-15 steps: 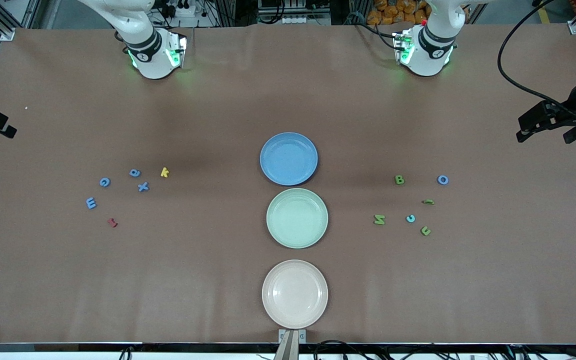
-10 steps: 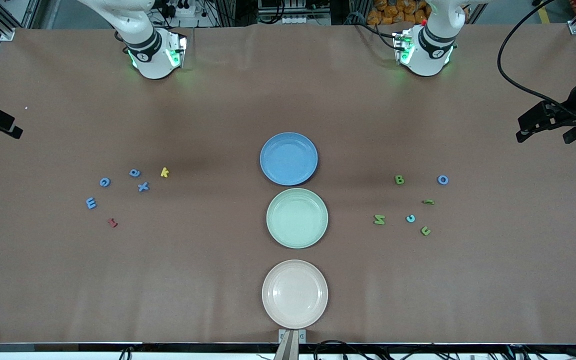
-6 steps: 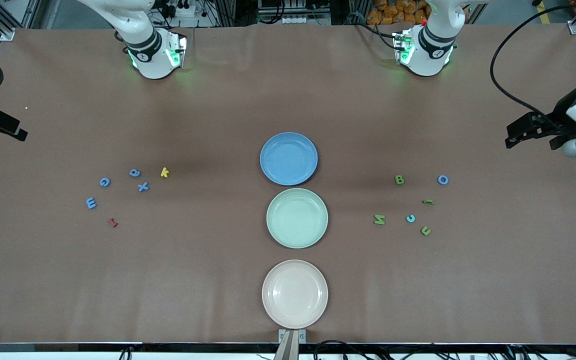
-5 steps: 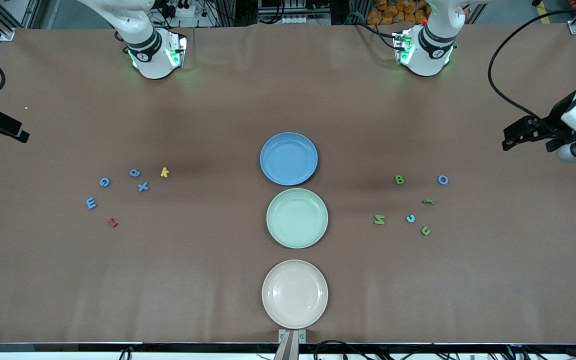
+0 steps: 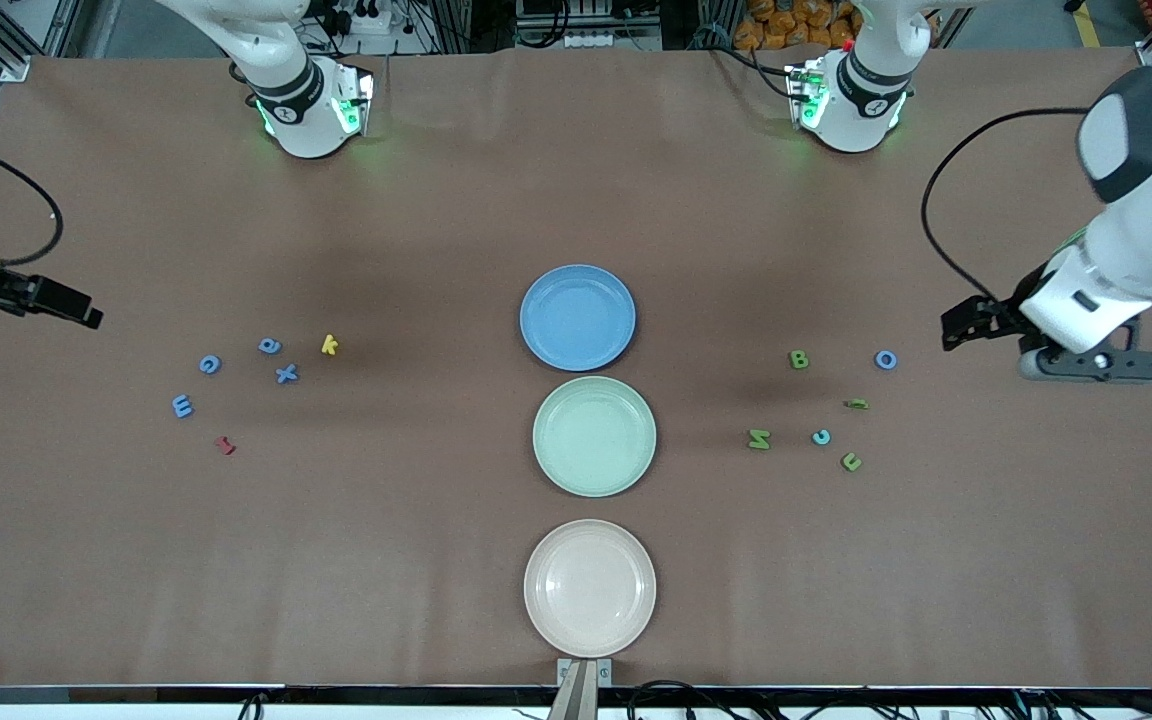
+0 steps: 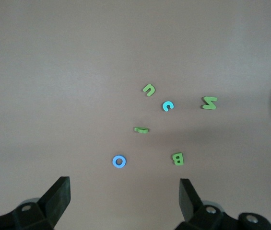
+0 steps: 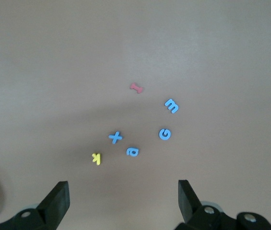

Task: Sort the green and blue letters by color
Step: 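Move the right gripper and the left gripper out toward the letters, then grasp the blue letter e with the right gripper while the left grasps green p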

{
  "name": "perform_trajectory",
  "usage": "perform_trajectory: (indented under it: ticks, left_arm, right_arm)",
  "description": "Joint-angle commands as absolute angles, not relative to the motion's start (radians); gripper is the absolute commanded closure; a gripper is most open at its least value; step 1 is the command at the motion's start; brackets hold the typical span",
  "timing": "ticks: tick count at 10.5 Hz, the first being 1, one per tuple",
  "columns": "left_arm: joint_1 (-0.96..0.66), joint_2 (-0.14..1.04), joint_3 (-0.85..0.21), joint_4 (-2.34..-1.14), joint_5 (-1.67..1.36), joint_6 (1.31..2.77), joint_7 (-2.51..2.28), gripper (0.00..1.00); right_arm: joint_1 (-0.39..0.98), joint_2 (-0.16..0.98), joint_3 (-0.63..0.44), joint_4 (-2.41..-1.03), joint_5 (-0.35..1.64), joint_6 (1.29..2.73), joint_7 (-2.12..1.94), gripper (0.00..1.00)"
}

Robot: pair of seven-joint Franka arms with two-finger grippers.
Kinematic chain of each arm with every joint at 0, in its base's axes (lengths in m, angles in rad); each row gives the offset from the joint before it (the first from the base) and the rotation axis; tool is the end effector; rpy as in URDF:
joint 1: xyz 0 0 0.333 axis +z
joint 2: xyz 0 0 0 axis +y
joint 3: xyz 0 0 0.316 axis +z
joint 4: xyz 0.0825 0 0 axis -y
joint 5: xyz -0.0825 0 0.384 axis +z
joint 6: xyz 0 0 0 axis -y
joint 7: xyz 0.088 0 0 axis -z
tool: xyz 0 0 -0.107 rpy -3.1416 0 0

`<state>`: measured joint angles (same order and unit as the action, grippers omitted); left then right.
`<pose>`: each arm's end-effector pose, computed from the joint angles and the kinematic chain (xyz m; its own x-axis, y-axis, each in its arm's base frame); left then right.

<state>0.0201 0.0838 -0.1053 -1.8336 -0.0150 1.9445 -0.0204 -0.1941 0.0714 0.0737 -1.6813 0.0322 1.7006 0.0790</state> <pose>0.5866 -0.0496 0.4838 0.9979 -0.0587 0.0270 -0.0593 -0.9980 0.0235 0.5757 -0.0678 0.5427 0.9779 -0.2018 -0.0547 -0.2038 -0.9785 -0.0327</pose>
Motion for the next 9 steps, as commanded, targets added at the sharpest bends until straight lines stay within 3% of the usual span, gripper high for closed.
perform_trajectory:
  ticks: [1, 5, 9]
  left_arm:
    - [0.018, 0.130, -0.107, -1.919, -0.023, 2.060, -0.018, 0.00]
    - [-0.014, 0.237, -0.107, -1.921, 0.014, 2.156, -0.038, 0.00]
    - [-0.008, 0.298, -0.106, -1.959, 0.015, 2.207, -0.038, 0.04]
  right_arm:
    - [-0.274, 0.066, 0.092, -1.894, 0.028, 1.946, 0.010, 0.00]
    - [-0.351, 0.237, 0.091, -1.974, 0.026, 2.132, -0.444, 0.00]
    - [-0.382, 0.420, 0.086, -2.034, -0.018, 2.446, -0.786, 0.00]
